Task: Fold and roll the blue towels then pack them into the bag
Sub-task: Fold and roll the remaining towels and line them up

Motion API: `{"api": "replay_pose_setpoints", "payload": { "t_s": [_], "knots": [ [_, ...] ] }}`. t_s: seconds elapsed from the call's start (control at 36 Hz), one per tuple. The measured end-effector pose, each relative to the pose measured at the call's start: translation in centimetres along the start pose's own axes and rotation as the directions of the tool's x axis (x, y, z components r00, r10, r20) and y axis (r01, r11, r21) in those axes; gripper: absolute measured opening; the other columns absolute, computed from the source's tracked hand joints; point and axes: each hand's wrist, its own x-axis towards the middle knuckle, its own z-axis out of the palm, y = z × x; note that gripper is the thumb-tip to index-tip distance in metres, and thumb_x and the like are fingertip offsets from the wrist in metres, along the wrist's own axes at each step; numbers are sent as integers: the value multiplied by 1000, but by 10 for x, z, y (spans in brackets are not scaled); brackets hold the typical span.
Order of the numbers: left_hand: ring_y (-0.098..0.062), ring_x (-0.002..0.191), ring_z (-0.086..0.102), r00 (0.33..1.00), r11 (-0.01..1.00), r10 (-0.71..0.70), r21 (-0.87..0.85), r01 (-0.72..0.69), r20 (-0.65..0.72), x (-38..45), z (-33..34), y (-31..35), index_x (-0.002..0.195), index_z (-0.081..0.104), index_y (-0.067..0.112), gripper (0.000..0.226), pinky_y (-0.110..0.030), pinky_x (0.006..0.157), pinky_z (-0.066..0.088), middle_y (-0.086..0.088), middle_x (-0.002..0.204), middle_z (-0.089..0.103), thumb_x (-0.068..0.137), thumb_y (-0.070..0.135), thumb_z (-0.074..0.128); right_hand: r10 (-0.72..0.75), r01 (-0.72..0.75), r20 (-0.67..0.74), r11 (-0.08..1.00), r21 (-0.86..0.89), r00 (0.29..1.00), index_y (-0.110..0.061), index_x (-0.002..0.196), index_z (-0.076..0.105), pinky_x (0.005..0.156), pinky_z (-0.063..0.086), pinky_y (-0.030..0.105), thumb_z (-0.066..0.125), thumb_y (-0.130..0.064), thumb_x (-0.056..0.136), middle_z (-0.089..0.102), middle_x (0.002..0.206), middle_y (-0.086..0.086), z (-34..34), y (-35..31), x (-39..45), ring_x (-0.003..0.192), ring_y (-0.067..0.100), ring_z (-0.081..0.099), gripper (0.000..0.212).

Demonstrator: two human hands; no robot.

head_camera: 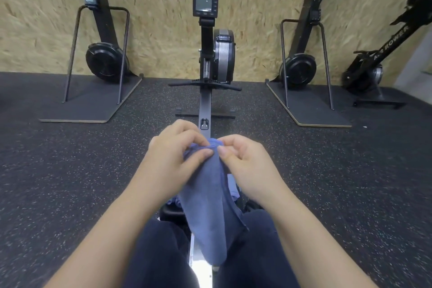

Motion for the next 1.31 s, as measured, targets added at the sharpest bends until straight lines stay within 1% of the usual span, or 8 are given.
{"api": "replay_pose_setpoints", "payload": {
  "t_s": [0.39, 0.58, 0.69, 0.78, 0.97, 1.17, 1.25, 1.31],
  "knots": [
    [-5, 80, 52, 997, 996, -82, -19, 82, 0, -4, -13, 17, 93, 56, 41, 29, -50, 86, 43, 22, 90, 60, 72, 59, 50, -61, 66, 57, 994, -89, 997, -28, 102, 67, 89, 52, 35, 52, -14, 97, 73, 95, -11, -2, -17, -11, 91, 1, 67, 21],
    [-12, 87, 52, 986, 986, -167, -25, 167, -7, -5, -15, 12, 77, 58, 44, 30, -36, 83, 41, 10, 75, 61, 58, 67, 54, -102, 122, 112, 975, -187, 988, -32, 94, 68, 86, 51, 39, 51, -16, 96, 72, 91, -11, -4, -22, -13, 88, 6, 65, 23],
    [-8, 83, 52, 985, 984, -174, -48, 173, -23, -3, -16, 9, 77, 59, 40, 36, -37, 82, 40, 14, 74, 62, 57, 69, 57, -99, 109, 142, 992, -70, 985, -31, 88, 66, 82, 53, 31, 60, -27, 90, 74, 89, -7, -4, -21, -12, 83, 8, 68, 8],
    [-2, 79, 52, 985, 985, -161, -67, 158, -55, -3, -13, 13, 81, 60, 39, 35, -35, 81, 38, 25, 76, 61, 59, 65, 56, -88, 87, 149, 996, 14, 985, -20, 91, 67, 84, 55, 31, 67, -15, 89, 75, 88, -5, -4, -18, -11, 86, 8, 70, 6],
    [-8, 85, 52, 994, 994, -105, -39, 107, 39, -10, -14, 5, 93, 58, 48, 31, -28, 78, 39, 28, 88, 61, 66, 62, 54, -161, 161, 69, 987, 18, 984, -29, 86, 64, 70, 43, 7, 60, -1, 90, 71, 77, -23, -14, -13, -8, 77, -9, 64, 29],
    [4, 86, 47, 993, 996, -74, 53, 70, 90, -15, -11, -6, 89, 57, 48, 29, -19, 77, 30, 34, 93, 54, 67, 65, 50, -204, 195, -105, 976, -94, 973, -33, 88, 60, 75, 44, 11, 54, -8, 95, 71, 87, -16, -26, 0, 0, 83, -4, 63, 27],
    [4, 86, 45, 993, 994, -48, 106, 37, 107, -15, -12, -9, 91, 59, 47, 27, -20, 77, 28, 10, 70, 53, 73, 62, 46, -206, 191, -129, 974, -120, 970, -33, 89, 59, 74, 43, 11, 52, -9, 96, 70, 88, -14, -30, 3, 2, 82, -3, 62, 26],
    [-1, 85, 44, 993, 982, -34, 190, 11, 117, -14, -14, -16, 90, 60, 41, 31, -17, 79, 25, 10, 68, 51, 76, 62, 43, -209, 187, -145, 971, -150, 967, -32, 92, 59, 76, 43, 14, 51, -10, 97, 69, 91, -11, -34, 6, 5, 85, 0, 61, 23]
  ]
}}
